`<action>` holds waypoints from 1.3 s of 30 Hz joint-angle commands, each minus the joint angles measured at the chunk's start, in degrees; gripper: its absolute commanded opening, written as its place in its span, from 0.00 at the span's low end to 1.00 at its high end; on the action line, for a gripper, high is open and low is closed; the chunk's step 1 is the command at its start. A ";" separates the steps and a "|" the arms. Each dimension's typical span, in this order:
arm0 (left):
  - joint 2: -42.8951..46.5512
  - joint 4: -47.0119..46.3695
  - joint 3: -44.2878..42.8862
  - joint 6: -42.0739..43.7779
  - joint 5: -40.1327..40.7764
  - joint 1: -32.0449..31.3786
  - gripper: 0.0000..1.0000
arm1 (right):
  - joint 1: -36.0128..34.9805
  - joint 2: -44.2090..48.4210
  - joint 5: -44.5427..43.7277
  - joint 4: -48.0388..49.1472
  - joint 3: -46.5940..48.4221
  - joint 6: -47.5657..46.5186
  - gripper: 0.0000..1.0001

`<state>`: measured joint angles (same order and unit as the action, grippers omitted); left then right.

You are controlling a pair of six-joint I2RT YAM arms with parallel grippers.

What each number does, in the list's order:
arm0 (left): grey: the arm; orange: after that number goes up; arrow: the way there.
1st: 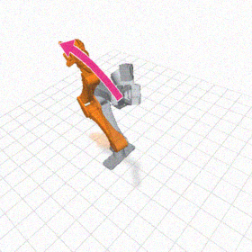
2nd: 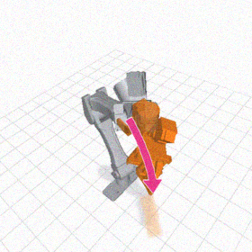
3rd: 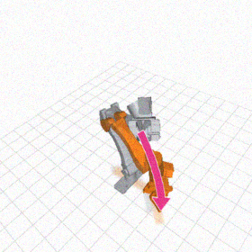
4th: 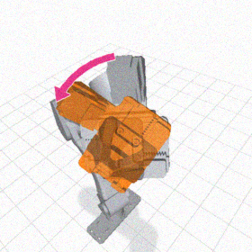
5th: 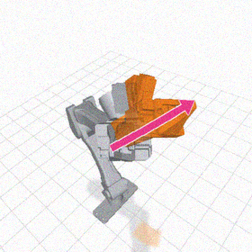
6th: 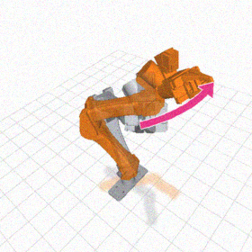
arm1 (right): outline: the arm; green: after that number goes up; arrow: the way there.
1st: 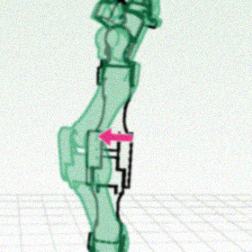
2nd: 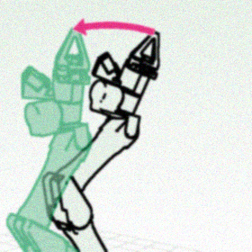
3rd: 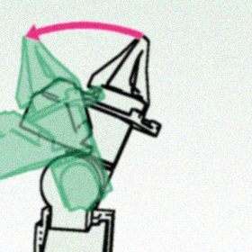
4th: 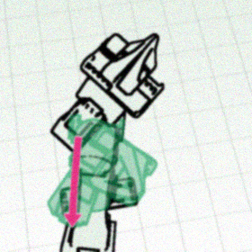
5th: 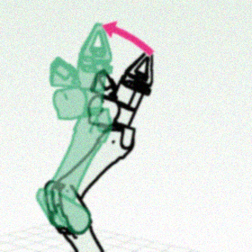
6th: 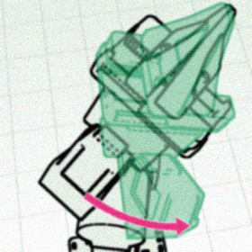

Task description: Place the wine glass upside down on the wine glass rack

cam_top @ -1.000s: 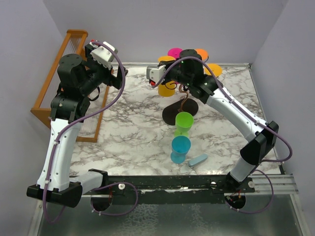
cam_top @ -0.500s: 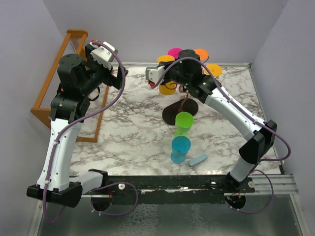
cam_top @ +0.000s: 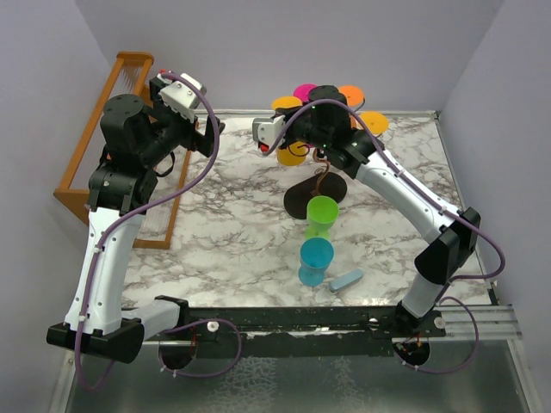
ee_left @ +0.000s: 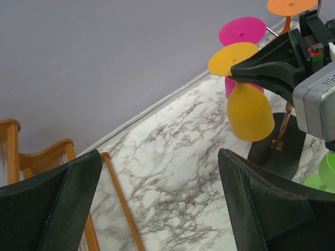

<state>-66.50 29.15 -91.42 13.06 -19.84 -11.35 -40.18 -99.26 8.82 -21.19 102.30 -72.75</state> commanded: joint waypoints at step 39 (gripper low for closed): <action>0.23 -0.67 0.19 0.61 -1.99 0.22 0.95 | -0.42 4.88 5.27 -7.74 -1.40 2.17 0.07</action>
<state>-66.50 29.17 -91.42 13.45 -20.16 -11.35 -40.18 -96.77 14.87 -28.45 102.17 -72.10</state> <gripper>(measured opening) 0.955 0.067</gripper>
